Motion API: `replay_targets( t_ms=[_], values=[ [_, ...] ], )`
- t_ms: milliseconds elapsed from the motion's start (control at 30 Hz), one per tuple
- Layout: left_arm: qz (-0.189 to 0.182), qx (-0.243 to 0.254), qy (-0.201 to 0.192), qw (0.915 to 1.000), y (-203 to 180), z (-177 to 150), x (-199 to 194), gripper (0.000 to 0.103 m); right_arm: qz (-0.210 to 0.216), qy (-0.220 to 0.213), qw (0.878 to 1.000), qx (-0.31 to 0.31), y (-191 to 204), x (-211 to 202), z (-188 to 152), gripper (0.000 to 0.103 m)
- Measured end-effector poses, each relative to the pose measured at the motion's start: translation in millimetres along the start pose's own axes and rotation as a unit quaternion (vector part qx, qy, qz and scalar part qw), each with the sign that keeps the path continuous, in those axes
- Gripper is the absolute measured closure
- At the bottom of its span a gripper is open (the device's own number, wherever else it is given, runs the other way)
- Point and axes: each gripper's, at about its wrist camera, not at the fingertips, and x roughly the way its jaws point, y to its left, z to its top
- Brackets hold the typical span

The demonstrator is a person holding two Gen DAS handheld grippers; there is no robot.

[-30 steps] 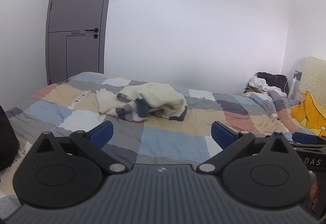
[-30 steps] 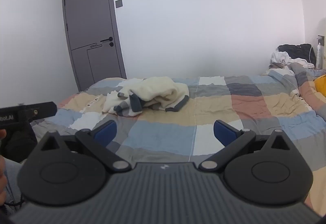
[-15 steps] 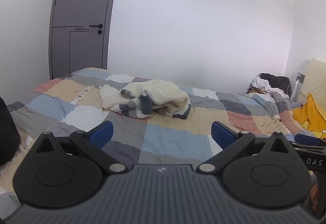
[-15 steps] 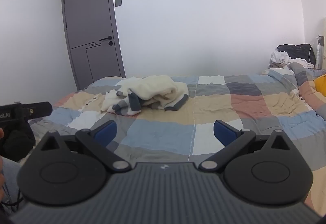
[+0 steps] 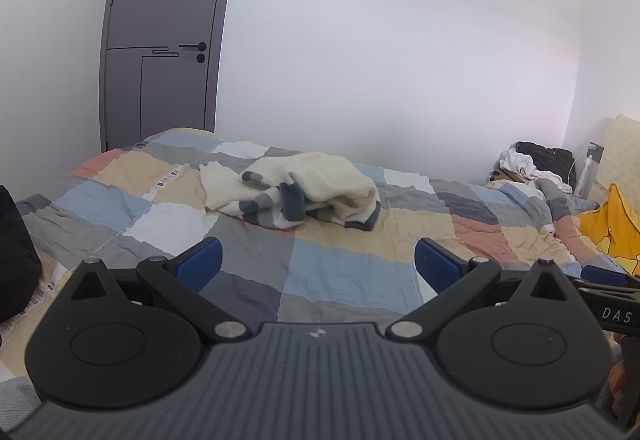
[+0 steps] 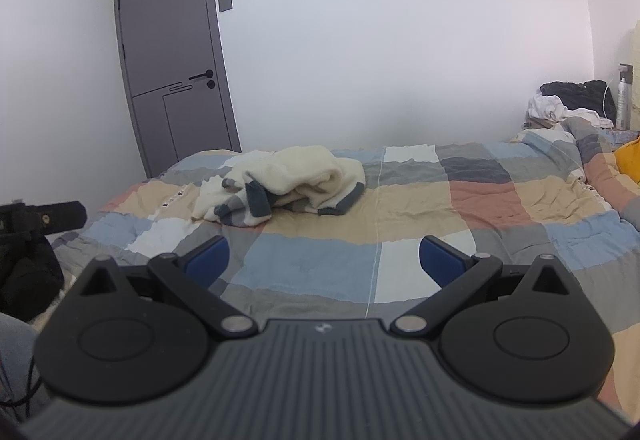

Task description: Fold large clothes

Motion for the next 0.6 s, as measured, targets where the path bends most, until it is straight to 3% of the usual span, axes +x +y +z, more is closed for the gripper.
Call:
replay_targets(
  t_ms=[600],
  values=[
    [-0.006, 0.000, 0.007, 1.0000, 5.8, -8.1, 15.0, 0.000, -0.007, 0.002, 1.000, 0.002, 3.3, 4.5, -3.5, 0.000]
  ],
)
